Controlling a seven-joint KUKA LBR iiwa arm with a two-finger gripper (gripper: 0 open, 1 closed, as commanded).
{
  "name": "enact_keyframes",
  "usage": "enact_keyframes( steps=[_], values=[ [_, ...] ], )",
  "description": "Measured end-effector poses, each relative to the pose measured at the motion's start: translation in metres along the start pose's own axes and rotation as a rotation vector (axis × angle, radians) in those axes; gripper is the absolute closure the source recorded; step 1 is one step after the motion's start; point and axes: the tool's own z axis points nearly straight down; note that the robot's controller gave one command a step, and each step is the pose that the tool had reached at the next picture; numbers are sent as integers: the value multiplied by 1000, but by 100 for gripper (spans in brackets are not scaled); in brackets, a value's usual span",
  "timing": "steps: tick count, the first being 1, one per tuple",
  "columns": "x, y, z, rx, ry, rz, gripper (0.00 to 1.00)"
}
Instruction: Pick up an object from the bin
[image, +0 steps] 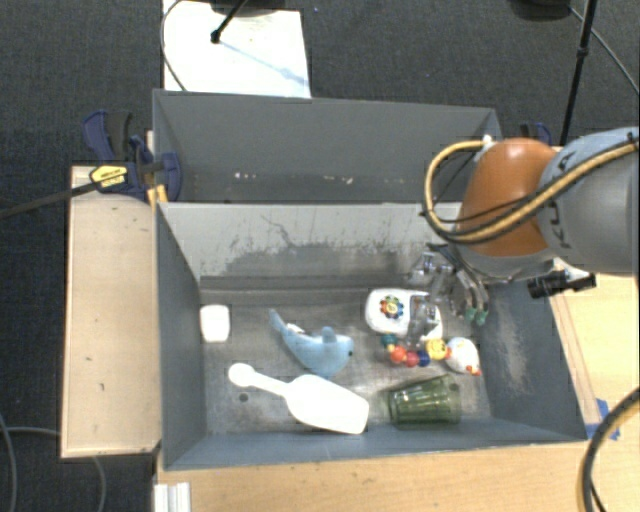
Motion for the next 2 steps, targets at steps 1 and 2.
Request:
enact_keyframes(
  steps=[1,2],
  values=[
    [-2,0,-11,0,-6,-1,100],
    [0,0,-22,0,1,-1,100]
  ],
)
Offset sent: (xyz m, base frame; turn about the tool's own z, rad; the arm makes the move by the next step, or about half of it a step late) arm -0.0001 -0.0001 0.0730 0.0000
